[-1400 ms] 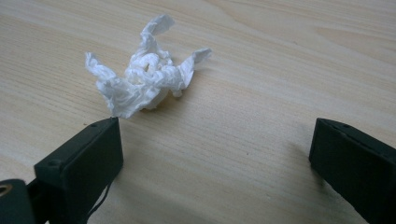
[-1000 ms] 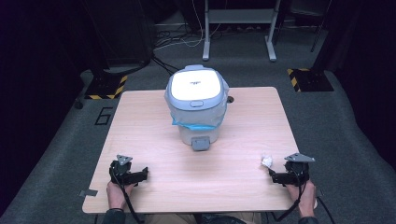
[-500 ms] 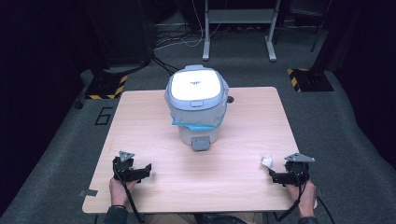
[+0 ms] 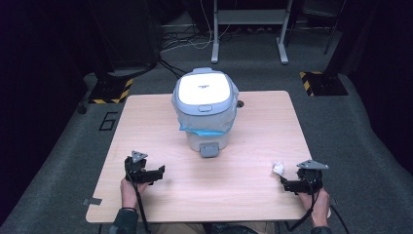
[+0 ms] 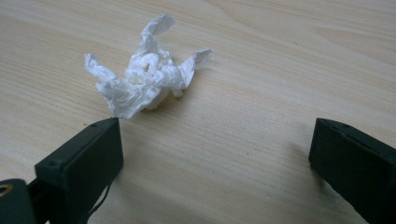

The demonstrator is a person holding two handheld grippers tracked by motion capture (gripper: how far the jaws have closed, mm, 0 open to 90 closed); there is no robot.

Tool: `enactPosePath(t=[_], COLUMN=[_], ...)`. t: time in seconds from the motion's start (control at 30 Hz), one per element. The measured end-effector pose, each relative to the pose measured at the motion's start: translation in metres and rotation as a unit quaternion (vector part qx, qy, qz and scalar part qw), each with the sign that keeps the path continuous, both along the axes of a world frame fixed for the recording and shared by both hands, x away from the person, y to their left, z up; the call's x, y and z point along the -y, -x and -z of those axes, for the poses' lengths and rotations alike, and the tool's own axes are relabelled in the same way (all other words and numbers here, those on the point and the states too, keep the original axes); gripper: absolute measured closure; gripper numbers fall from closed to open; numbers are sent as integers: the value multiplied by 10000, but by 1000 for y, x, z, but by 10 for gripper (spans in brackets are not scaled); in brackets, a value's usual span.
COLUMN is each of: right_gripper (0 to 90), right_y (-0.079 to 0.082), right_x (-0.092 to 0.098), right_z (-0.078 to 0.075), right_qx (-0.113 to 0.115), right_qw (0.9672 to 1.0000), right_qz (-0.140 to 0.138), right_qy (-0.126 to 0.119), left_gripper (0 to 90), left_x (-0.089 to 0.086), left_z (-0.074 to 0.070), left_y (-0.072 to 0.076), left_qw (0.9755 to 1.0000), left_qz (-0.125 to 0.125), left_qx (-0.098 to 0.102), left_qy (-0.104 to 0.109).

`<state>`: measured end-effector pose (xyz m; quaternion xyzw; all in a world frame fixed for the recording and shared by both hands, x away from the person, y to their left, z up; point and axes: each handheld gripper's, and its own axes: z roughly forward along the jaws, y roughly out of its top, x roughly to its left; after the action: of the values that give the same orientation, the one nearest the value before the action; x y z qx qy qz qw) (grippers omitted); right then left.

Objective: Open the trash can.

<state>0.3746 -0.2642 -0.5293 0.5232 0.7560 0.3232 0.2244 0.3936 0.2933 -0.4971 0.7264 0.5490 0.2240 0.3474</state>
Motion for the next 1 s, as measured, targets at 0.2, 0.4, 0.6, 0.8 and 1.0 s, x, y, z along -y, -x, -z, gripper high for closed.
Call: enactPosePath(t=[0.2,0.4,0.6,0.8,1.0], right_gripper=[20,20,20,20,20], right_y=[0,0,0,0,0], right_x=[0,0,0,0,0], right_z=[0,0,0,0,0], right_qx=[-1,0,-2,1,-1], right_qw=[10000,10000,10000,10000,10000], right_qz=[-7,1,-7,-5,-8], right_qy=[-6,0,-5,-6,-7], left_gripper=[74,75,76,76,76], left_x=[6,13,21,33,42], left_z=[-4,-7,-12,-18,-21], left_y=[-3,-7,-11,-17,-21], left_qw=[10000,9998,9996,9991,9984], left_qz=[92,174,272,393,554], left_qx=[-2,59,104,157,116], left_qy=[4,-8,23,10,-51])
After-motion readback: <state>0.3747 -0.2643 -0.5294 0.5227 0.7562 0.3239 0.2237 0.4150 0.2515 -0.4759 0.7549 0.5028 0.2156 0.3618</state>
